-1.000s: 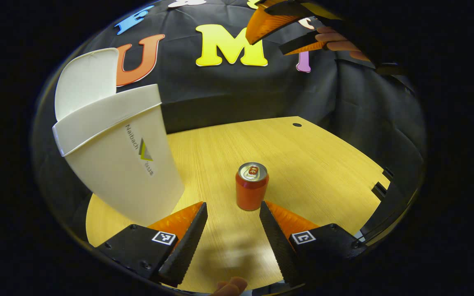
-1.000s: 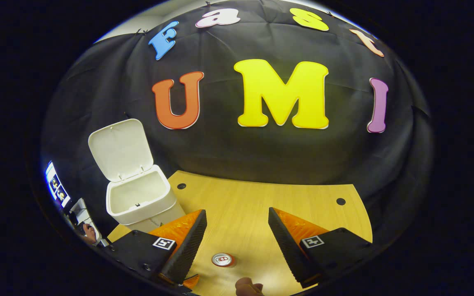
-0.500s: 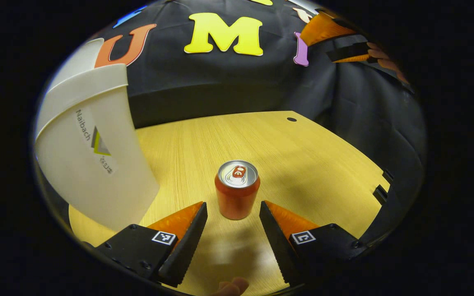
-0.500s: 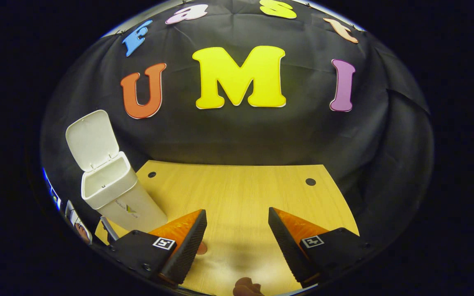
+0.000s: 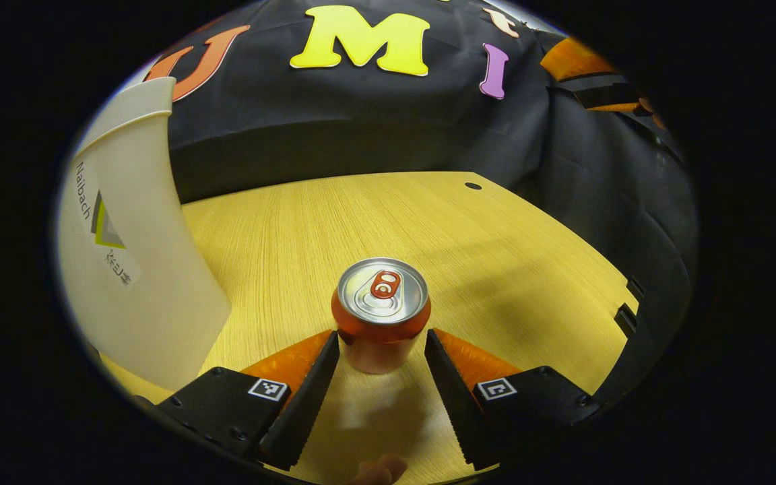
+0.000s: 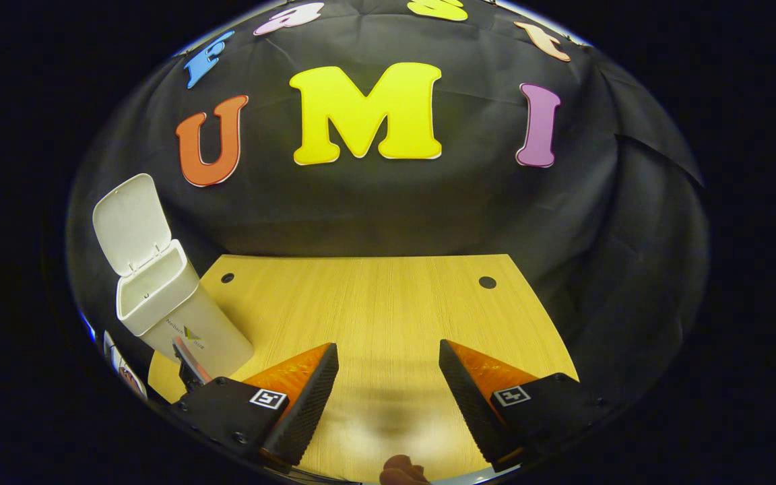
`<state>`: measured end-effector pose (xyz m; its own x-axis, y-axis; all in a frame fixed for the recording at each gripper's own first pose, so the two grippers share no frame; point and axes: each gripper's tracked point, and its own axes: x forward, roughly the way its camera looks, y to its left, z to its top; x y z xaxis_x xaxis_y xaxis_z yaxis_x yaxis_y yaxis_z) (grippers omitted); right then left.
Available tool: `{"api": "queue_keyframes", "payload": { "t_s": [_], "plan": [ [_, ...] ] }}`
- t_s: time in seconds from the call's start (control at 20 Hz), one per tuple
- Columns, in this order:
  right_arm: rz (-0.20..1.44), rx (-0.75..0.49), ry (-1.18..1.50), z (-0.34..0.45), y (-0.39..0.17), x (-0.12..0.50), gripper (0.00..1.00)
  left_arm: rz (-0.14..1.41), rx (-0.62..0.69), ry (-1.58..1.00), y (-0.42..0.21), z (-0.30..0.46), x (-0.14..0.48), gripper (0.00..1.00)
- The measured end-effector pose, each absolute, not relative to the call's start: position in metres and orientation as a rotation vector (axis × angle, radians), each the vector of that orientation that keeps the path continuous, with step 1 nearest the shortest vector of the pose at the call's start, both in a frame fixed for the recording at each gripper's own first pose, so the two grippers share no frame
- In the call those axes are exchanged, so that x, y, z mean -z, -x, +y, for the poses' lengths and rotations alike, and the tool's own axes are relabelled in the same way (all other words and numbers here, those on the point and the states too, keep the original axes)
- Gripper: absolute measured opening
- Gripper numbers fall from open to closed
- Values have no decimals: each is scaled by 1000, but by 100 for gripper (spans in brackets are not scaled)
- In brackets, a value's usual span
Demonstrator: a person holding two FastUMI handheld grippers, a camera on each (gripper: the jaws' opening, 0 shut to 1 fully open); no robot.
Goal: Press the lid of the desktop garbage bin to open it, pick up the crumpled paper on the desktop and throw it into the bin, then pick up the pop can on the desktop and drop it into the bin, and finally close the garbage bin lid.
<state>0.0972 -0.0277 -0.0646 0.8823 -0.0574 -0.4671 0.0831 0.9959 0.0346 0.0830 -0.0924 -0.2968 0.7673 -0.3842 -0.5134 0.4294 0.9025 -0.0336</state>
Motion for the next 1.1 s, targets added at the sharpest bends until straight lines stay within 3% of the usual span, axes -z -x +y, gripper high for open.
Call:
{"api": "queue_keyframes", "payload": {
  "t_s": [0.7,0.75,0.8,1.1],
  "plan": [
    [573,69,14,-26,-93,97,95,488,441,-98,-121,-100,307,88],
    [578,69,16,-26,-92,99,95,489,437,-99,-124,-101,309,96],
    [581,71,20,-26,-91,102,95,481,432,-98,-128,-101,309,89],
    [630,88,21,-29,-86,124,95,495,447,-84,-139,-109,321,94]
  ]
}}
